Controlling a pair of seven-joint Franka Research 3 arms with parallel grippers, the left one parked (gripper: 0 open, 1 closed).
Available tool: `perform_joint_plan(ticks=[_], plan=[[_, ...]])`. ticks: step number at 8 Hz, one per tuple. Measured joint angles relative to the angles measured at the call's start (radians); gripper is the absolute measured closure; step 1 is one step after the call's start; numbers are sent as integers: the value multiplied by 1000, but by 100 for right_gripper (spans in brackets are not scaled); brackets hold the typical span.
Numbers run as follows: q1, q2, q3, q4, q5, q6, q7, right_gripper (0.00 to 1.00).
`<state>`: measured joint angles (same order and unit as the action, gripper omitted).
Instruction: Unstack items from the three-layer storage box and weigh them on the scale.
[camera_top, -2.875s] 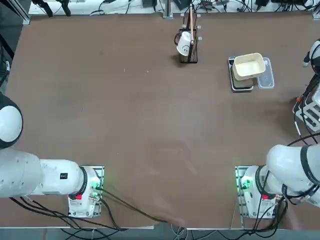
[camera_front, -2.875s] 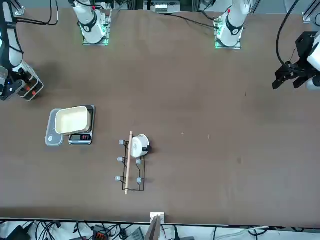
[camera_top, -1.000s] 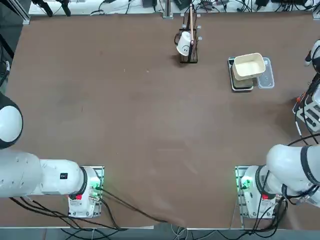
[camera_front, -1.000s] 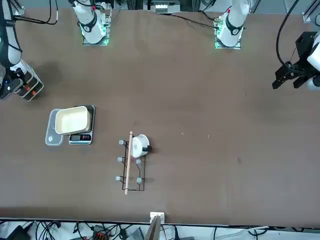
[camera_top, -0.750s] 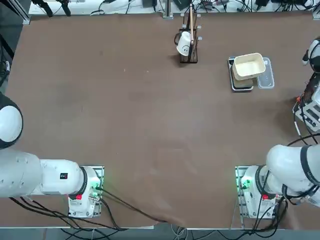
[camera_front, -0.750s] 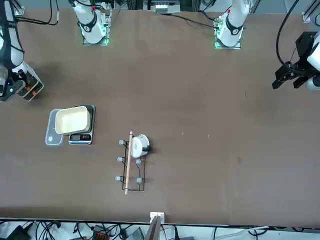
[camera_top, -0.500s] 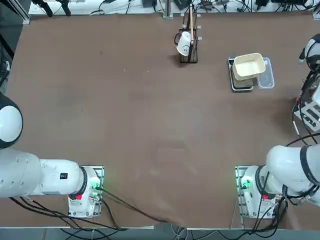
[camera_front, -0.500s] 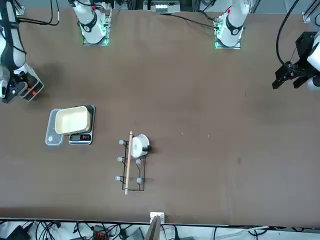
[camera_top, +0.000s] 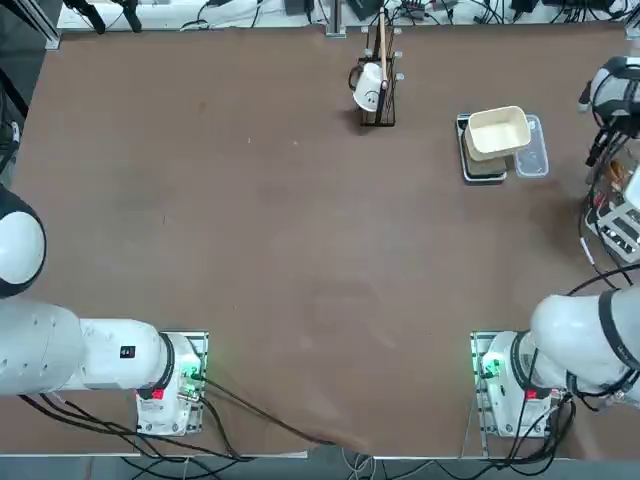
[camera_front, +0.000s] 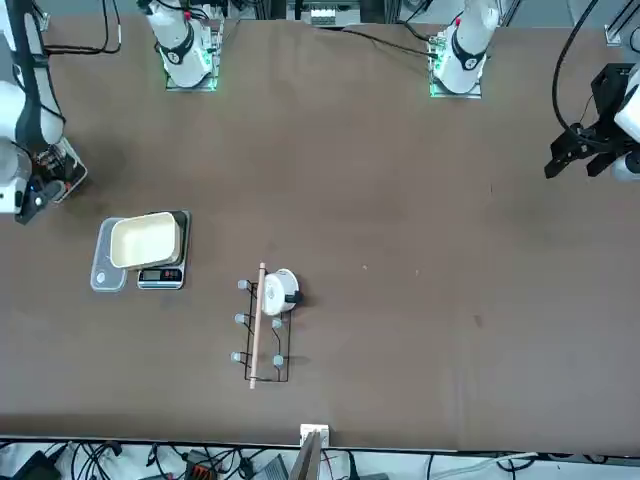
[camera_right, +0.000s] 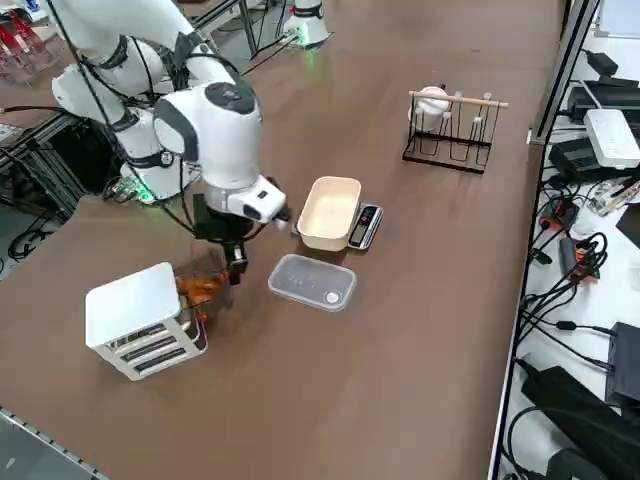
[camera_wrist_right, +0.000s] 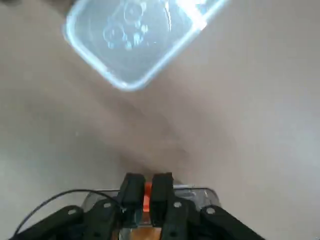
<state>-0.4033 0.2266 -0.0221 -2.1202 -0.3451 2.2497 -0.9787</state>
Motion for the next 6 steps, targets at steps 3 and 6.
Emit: perform_joint_plan(ticks=[3,6], plan=[[47,27,1,71,16,-96,2,88],[55,55,1,107,78,-104,22,34]])
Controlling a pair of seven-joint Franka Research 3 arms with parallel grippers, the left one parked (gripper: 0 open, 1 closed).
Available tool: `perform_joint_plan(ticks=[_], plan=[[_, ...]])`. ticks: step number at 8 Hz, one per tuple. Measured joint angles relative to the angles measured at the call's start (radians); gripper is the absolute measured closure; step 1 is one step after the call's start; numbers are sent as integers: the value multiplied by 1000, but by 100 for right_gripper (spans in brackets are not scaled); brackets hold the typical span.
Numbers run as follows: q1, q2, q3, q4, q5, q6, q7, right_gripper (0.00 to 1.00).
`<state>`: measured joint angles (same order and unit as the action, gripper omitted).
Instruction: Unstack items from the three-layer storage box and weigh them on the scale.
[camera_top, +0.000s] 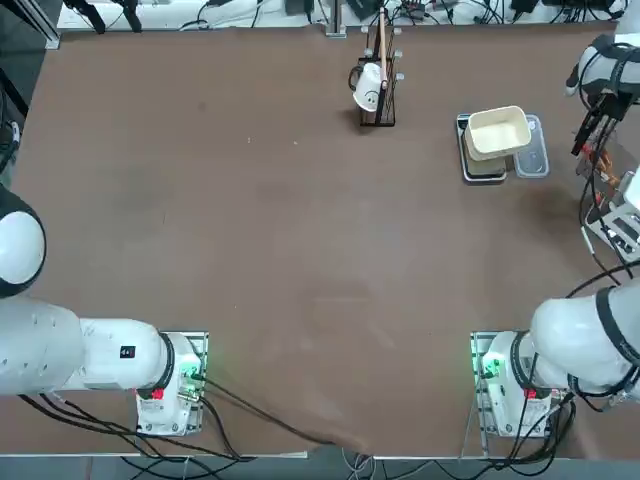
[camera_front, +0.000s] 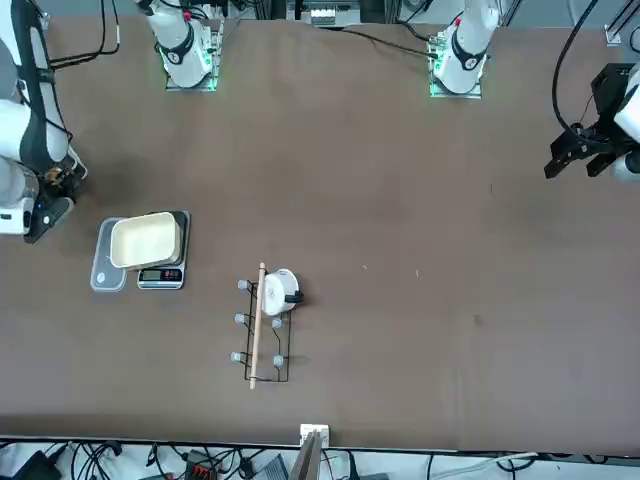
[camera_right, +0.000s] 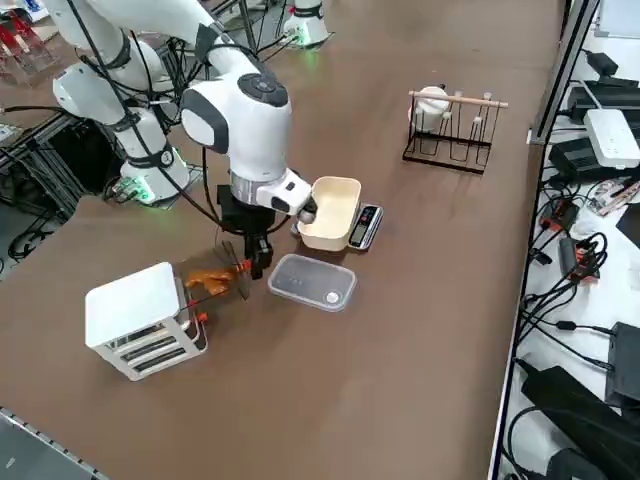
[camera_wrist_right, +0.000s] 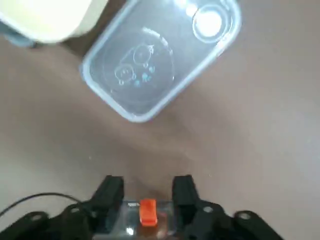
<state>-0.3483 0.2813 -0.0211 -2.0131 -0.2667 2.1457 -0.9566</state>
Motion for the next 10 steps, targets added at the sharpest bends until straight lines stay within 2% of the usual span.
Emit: perform_joint_plan(ticks=[1,2,4,5,6,8,10], plan=[[1,-3,0,6,24,-10,57,16],[6,-12,1,16,32,-43,158,3],[36,-54,5,36,32,-124,379,5],[32,-81,-4,37,32,-155,424,7],[3,-100,-22,37,32,-177,434,8],[-105,-105,-37,30,32,-181,430,19],[-134,-95,-36,4,32,-155,428,20]])
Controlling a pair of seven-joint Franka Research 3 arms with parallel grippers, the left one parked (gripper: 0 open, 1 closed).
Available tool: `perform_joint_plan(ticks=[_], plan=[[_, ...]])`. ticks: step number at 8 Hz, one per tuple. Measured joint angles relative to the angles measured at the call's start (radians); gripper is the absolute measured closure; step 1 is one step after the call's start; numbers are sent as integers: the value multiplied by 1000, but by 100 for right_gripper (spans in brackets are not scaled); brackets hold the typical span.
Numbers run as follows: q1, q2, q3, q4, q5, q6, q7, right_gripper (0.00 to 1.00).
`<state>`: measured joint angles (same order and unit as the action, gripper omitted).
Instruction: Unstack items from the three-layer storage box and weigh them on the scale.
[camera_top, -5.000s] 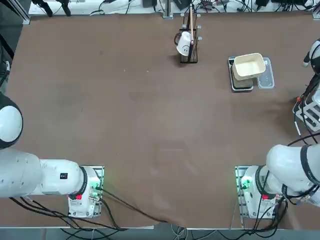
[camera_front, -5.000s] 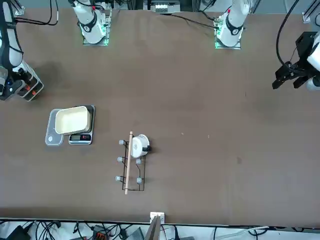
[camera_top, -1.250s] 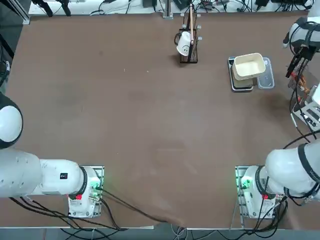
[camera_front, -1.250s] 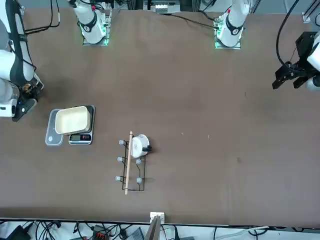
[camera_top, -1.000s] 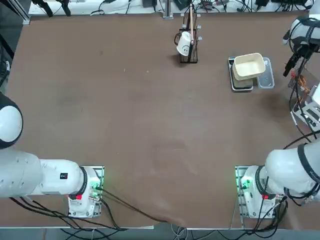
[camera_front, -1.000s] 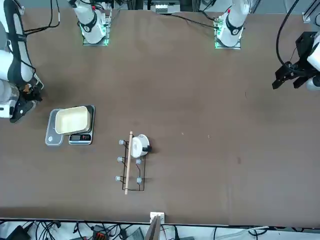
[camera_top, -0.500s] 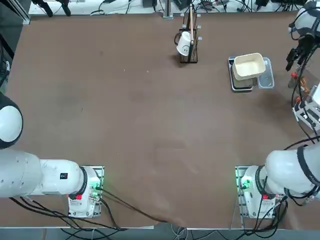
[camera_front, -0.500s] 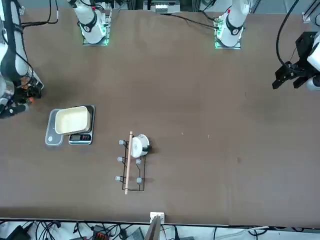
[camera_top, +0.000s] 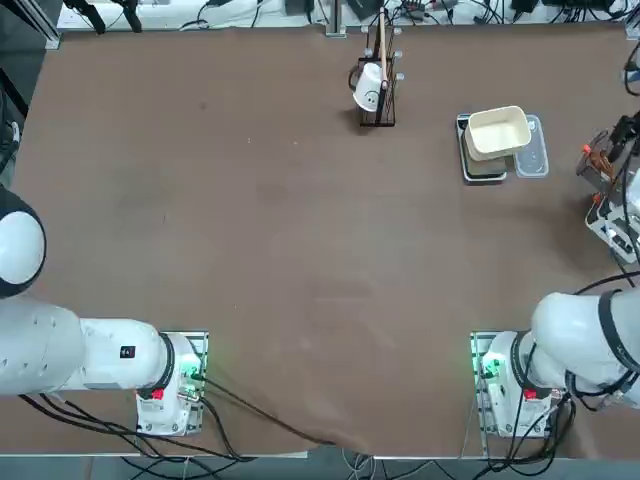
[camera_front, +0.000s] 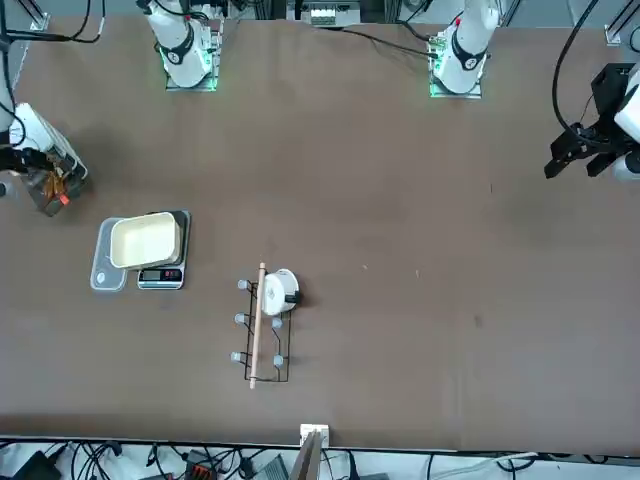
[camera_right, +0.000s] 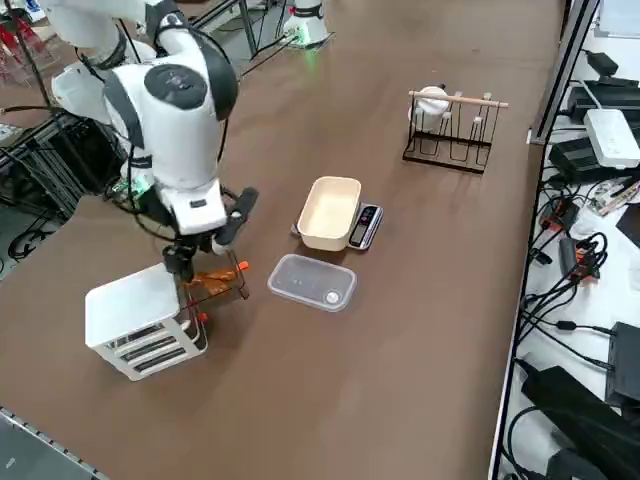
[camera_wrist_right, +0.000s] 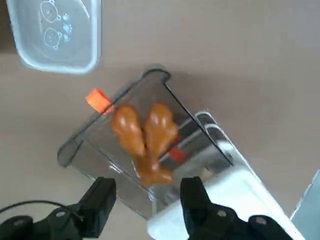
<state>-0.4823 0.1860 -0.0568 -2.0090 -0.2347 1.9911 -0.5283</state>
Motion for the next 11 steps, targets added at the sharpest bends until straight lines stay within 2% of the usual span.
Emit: perform_joint_plan(ticks=[3,8,9,11], plan=[[6,34,9,-27,0,84,3,19],[-9,88,4,-31,0,124,3,24],[-13,92,4,-31,0,128,3,35],[-15,89,4,-30,0,126,4,46]])
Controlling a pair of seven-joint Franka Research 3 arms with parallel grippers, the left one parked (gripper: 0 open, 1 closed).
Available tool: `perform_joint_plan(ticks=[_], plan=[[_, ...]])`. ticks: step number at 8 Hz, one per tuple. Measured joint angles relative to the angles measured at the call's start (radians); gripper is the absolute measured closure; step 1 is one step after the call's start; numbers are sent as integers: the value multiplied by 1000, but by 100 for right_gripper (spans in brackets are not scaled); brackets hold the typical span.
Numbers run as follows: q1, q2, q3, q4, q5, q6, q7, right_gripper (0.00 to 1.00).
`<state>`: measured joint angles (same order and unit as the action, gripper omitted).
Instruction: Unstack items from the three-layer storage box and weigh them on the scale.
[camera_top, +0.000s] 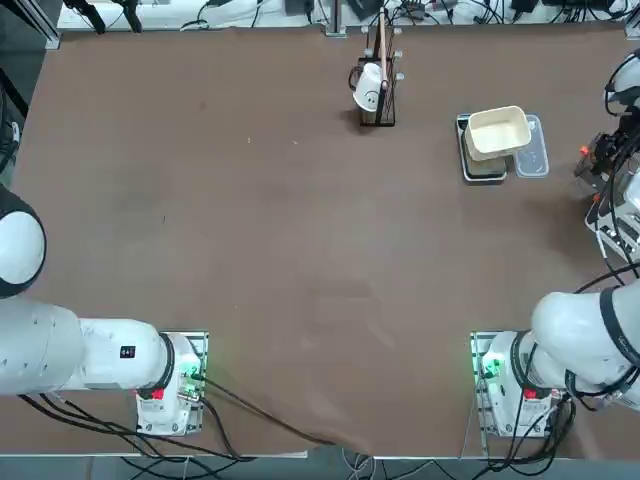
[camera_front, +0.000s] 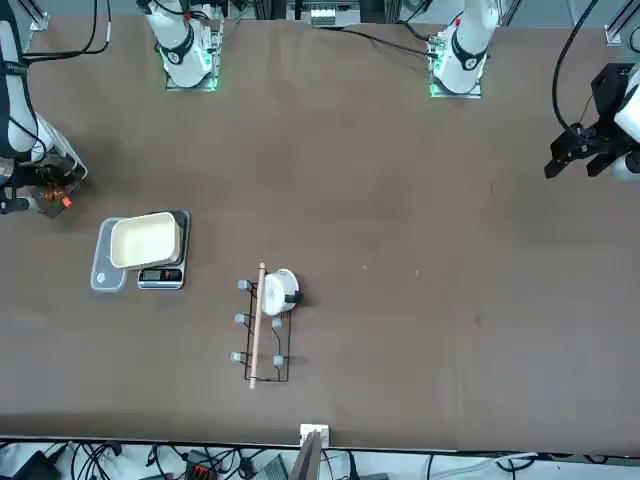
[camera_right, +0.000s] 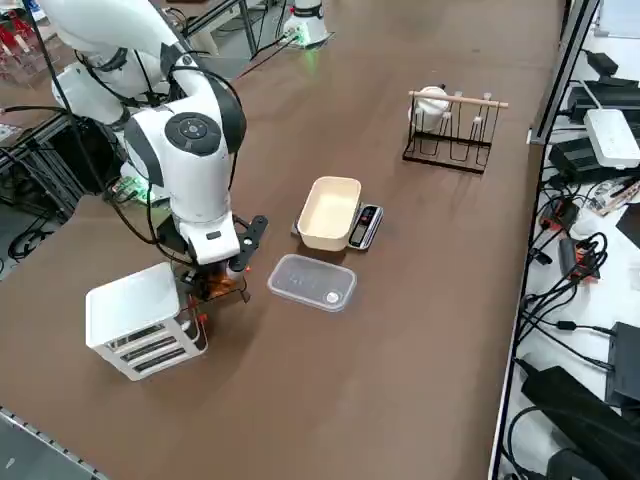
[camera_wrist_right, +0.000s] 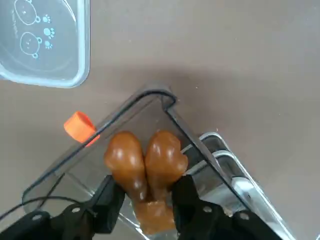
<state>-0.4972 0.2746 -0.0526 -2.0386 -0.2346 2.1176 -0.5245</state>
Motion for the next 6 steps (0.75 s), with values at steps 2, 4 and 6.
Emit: perform_joint_plan(ticks=[2,4,6], plan=[[5,-14,6,18,0,-50,2,48],[20,-44,13,80,21,-171,3,48],[38,-65,14,153,124,-278,3,48]])
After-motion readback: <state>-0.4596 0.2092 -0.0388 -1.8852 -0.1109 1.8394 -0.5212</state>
